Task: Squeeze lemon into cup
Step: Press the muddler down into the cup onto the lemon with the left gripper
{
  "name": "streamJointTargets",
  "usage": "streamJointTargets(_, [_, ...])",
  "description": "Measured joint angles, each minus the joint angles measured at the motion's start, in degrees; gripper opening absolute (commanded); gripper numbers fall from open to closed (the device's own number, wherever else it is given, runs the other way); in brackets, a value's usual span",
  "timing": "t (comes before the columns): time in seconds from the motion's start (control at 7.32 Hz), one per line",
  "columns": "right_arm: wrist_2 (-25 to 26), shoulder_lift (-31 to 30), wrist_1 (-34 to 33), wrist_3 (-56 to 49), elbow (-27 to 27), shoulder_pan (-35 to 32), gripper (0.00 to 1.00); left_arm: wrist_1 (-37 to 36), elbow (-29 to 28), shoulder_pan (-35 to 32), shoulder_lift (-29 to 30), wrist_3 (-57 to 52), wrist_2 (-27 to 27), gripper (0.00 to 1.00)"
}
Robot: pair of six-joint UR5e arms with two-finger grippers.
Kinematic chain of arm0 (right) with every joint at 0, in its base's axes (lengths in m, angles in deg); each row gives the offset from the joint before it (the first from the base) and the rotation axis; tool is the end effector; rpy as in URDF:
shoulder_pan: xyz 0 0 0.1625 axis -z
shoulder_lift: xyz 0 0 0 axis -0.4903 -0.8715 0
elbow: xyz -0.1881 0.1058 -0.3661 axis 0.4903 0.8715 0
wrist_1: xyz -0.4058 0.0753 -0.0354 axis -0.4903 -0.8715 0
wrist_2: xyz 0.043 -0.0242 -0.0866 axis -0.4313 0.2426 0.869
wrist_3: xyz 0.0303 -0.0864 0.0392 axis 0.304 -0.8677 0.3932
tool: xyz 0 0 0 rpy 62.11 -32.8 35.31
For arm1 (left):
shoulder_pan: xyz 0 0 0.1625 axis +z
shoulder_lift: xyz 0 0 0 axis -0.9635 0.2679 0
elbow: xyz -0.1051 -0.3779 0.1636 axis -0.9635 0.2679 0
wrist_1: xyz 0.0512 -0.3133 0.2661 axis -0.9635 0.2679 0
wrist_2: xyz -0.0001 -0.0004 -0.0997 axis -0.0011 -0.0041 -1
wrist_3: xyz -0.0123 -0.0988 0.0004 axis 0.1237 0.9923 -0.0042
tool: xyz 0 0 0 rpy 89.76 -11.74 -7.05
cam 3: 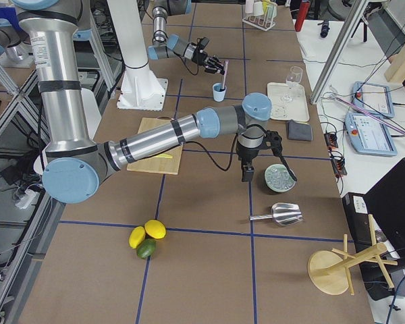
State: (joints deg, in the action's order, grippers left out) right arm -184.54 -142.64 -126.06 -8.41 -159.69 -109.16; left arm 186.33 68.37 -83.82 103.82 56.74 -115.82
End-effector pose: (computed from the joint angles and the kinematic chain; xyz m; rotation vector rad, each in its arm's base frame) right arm -0.0272 -0.5288 0.4905 0.0558 -0.7489 -0.0944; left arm 0.5889 -0.3155 0.1813 1.2908 0.8844 -0.2622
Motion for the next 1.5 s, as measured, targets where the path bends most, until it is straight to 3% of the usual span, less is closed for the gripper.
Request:
streamJointTargets(0.41, [0.0, 0.1, 0.1, 0.1, 0.0, 0.0, 1.00, 0.0, 0.6, 0.1, -0.1, 0.0, -0.1, 0.00])
streamJointTargets(0.82, [-0.1, 0.2, 0.1, 0.2, 0.0, -0.1, 1.00, 0.0, 4.8, 0.1, -0.4, -0.2, -1.8, 0.00])
streamJointTargets(1.5, [-0.1, 0.7, 0.1, 0.3, -0.1, -0.2, 1.00, 6.5, 14.5, -0.3, -2.1, -12.2, -3.3, 0.00])
